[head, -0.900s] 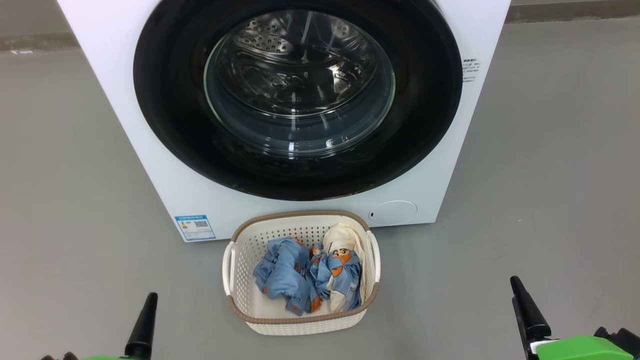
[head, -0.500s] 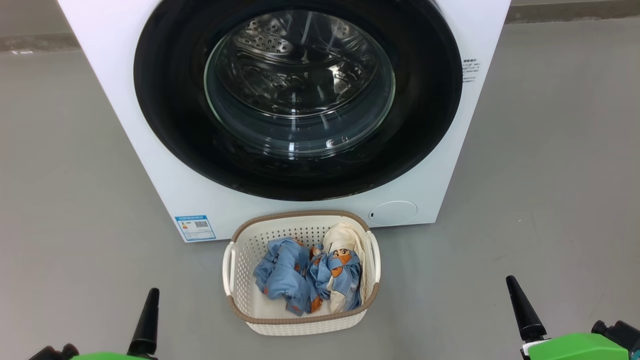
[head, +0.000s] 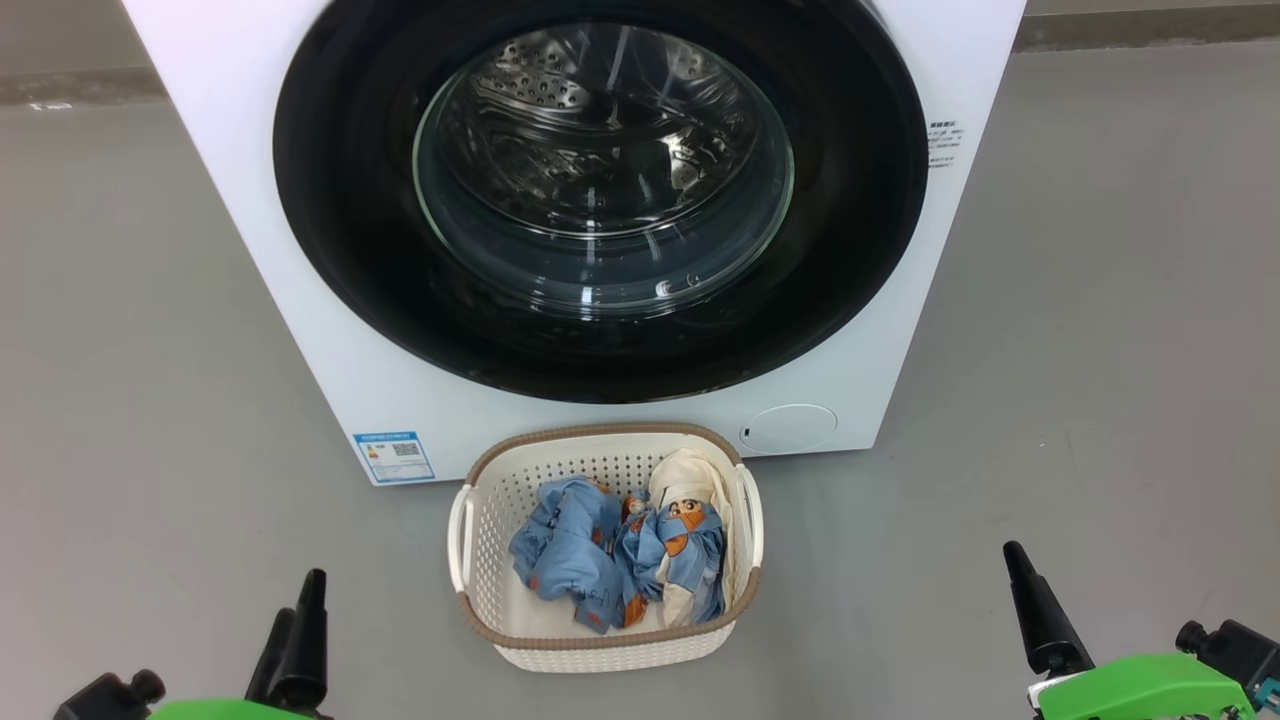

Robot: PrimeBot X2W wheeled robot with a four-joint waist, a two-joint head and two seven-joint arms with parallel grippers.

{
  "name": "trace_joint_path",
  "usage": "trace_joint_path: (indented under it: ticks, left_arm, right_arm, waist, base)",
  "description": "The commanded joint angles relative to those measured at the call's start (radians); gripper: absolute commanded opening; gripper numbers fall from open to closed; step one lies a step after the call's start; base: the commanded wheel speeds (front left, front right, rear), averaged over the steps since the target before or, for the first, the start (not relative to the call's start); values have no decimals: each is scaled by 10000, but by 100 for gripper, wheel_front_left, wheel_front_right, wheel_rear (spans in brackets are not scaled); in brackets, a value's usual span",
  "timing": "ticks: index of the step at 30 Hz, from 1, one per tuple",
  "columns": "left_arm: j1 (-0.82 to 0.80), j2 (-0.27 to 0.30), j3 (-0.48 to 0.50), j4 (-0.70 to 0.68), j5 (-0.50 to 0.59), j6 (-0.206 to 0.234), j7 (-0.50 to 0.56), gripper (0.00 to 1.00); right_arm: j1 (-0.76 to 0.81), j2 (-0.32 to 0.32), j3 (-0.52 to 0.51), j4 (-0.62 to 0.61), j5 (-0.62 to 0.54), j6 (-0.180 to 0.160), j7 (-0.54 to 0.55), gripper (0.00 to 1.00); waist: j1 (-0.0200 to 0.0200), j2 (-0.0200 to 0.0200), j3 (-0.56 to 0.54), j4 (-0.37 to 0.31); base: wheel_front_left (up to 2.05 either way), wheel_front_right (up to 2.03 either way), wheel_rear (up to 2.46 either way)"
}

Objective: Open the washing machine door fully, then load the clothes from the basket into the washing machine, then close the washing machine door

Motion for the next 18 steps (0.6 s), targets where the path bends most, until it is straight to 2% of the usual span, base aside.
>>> trace_joint_path:
  ticks: [1, 18]
  left_arm:
    - [-207, 250, 123, -350, 361, -21, -139, 100]
    - [-164, 350, -43, -536, 2335, -25, -626, 100]
  right_arm:
    - [-320, -165, 136, -288, -391, 8, -151, 100]
    - [-364, -342, 397, -369, -2178, 10, -597, 100]
  waist:
    - [-1, -1, -4, 3]
    - [-1, -1, -10, 7]
  base:
    - [0, 0, 0]
    - [0, 0, 0]
